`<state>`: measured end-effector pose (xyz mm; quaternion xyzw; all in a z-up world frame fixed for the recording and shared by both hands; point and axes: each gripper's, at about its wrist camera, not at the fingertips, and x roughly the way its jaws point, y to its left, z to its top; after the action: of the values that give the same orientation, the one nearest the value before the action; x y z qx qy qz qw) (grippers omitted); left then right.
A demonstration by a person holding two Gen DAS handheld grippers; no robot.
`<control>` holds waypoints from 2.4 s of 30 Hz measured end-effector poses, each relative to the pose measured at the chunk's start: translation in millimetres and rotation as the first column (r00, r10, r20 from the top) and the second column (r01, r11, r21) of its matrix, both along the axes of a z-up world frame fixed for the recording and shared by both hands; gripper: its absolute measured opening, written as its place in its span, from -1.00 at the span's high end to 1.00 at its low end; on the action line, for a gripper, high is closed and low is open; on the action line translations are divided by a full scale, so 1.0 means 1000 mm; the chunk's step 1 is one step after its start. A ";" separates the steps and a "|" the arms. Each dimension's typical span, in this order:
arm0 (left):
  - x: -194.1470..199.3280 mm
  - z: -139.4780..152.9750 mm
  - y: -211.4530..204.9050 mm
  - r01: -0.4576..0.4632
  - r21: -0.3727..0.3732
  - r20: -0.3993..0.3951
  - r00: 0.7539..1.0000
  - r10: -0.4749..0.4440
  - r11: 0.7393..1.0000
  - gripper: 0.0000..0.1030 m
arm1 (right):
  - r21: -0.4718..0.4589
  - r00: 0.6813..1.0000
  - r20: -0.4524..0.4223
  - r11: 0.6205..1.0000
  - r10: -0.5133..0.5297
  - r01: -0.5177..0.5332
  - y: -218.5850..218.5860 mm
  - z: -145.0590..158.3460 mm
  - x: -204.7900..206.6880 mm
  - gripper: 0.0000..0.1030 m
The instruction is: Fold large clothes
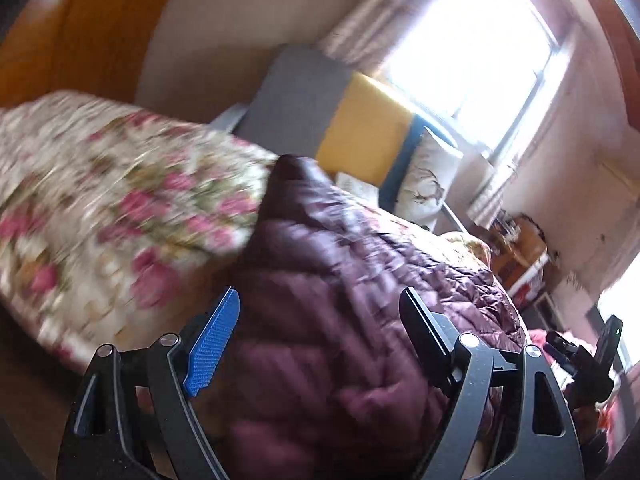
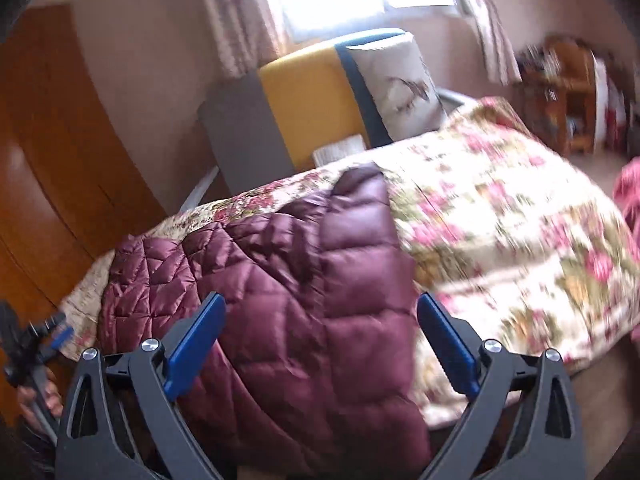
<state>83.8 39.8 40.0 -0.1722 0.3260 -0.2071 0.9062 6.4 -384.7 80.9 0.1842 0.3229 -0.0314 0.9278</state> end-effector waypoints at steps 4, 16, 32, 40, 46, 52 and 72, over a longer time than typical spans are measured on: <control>0.044 0.000 -0.055 0.024 0.080 0.076 0.997 -0.031 0.996 -0.57 | -0.131 0.999 -0.009 0.991 0.034 -0.034 0.043 -0.012 0.053 -0.89; 0.117 -0.074 -0.070 -0.032 0.191 -0.075 0.996 0.047 0.981 -0.57 | -0.138 0.987 -0.124 0.987 -0.100 0.083 -0.004 -0.094 0.113 -0.91; 0.106 -0.048 -0.074 -0.107 0.252 -0.056 0.991 0.125 0.962 -0.57 | -0.121 0.984 -0.164 0.992 -0.065 0.045 -0.008 -0.084 0.119 -0.96; 0.050 -0.017 -0.109 -0.007 0.156 -0.001 1.000 0.007 0.988 -0.57 | 0.080 0.986 -0.137 0.991 -0.100 0.111 -0.057 -0.071 0.059 -0.96; 0.050 -0.047 -0.163 0.111 0.246 -0.062 0.993 -0.099 0.963 -0.57 | 0.348 0.981 -0.195 0.933 -0.024 0.092 -0.088 -0.119 0.033 -0.96; 0.061 -0.064 -0.167 0.126 0.279 -0.072 0.991 -0.110 0.952 -0.64 | 0.486 0.985 -0.172 0.872 0.024 0.064 -0.096 -0.141 0.030 -0.96; 0.043 -0.066 -0.163 0.121 0.279 -0.025 0.993 -0.119 0.953 -0.64 | 0.531 0.957 -0.180 0.841 0.226 -0.099 -0.063 -0.144 0.024 -0.97</control>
<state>126.8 -123.3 -26.4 -0.0231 0.3655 -0.2131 0.9058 30.6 -447.7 -62.9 0.3931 0.4415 0.1141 0.7985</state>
